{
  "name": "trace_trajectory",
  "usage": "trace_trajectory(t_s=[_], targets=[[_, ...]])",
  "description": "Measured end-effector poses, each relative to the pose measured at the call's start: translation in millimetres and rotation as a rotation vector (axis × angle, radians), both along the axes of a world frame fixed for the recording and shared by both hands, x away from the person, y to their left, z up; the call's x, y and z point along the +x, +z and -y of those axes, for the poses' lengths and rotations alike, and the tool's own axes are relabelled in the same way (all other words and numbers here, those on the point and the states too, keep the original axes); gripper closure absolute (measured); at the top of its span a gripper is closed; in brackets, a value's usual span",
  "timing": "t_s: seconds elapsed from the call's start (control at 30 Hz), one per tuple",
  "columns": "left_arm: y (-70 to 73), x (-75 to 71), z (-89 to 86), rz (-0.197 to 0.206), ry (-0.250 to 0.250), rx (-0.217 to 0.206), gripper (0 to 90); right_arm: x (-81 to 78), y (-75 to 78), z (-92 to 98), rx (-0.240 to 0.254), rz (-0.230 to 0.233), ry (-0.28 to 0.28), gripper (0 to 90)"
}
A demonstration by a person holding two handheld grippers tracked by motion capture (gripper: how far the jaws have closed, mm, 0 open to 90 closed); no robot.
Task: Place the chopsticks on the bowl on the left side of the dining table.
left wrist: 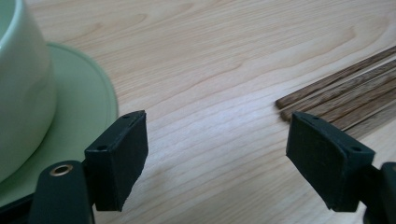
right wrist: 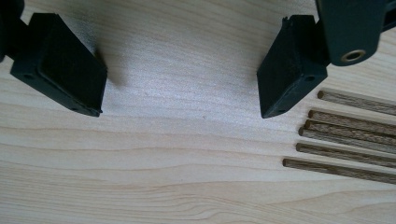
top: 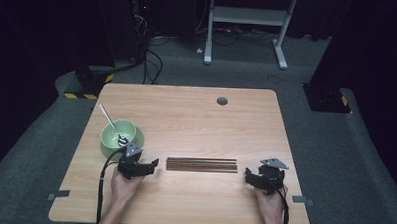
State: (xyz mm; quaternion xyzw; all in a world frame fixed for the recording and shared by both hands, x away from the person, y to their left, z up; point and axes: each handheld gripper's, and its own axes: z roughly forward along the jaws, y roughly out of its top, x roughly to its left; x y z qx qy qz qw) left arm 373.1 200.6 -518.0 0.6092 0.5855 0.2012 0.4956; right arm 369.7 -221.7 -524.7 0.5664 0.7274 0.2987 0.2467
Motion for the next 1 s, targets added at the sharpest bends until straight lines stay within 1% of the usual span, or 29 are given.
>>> trace_trajectory(t_s=[0.07, 0.3, 0.33, 0.37, 0.43, 0.47, 0.53, 0.67, 0.7, 0.9, 1.0], targets=[[2.9, 0.1, 0.8, -0.003, -0.023, -0.007, 21.7, 0.0, 0.0, 0.0, 0.0, 0.0, 0.0, 15.5], [9.9, 0.3, 7.5, 0.012, -0.053, -0.029, 22.0, -0.2, 0.0, -0.1, 0.0, 0.0, -0.001, 15.7], [10.8, -0.2, 8.0, 0.009, -0.06, -0.022, 22.0, -0.2, 0.0, -0.1, 0.0, 0.0, 0.0, 15.8], [11.8, -0.3, 9.4, 0.012, -0.065, -0.024, 22.0, -0.2, 0.0, -0.1, 0.0, 0.0, 0.0, 15.8], [14.2, -0.6, 11.2, 0.012, -0.076, -0.03, 22.3, -0.3, 0.1, -0.2, 0.0, 0.001, 0.001, 16.2], [15.1, -0.4, 12.7, 0.015, -0.075, -0.043, 22.4, -0.4, 0.1, -0.2, 0.0, 0.001, 0.002, 16.3], [16.6, -0.4, 14.1, 0.015, -0.086, -0.048, 22.9, -0.5, 0.1, -0.2, 0.0, 0.001, 0.001, 16.5], [19.3, -0.5, 17.3, 0.016, -0.108, -0.04, 23.3, -0.7, 0.1, -0.4, 0.002, 0.0, 0.0, 16.7], [20.0, -0.5, 18.7, 0.023, -0.106, -0.049, 23.3, -0.7, 0.2, -0.4, 0.002, 0.0, -0.001, 16.7], [26.3, -0.5, 24.1, 0.029, -0.134, -0.039, 23.1, -0.8, 0.2, -0.5, 0.002, 0.001, 0.001, 17.2], [30.5, 1.1, 27.5, 0.035, -0.144, -0.044, 22.9, -0.9, 0.2, -0.5, 0.002, 0.001, 0.002, 17.4]])
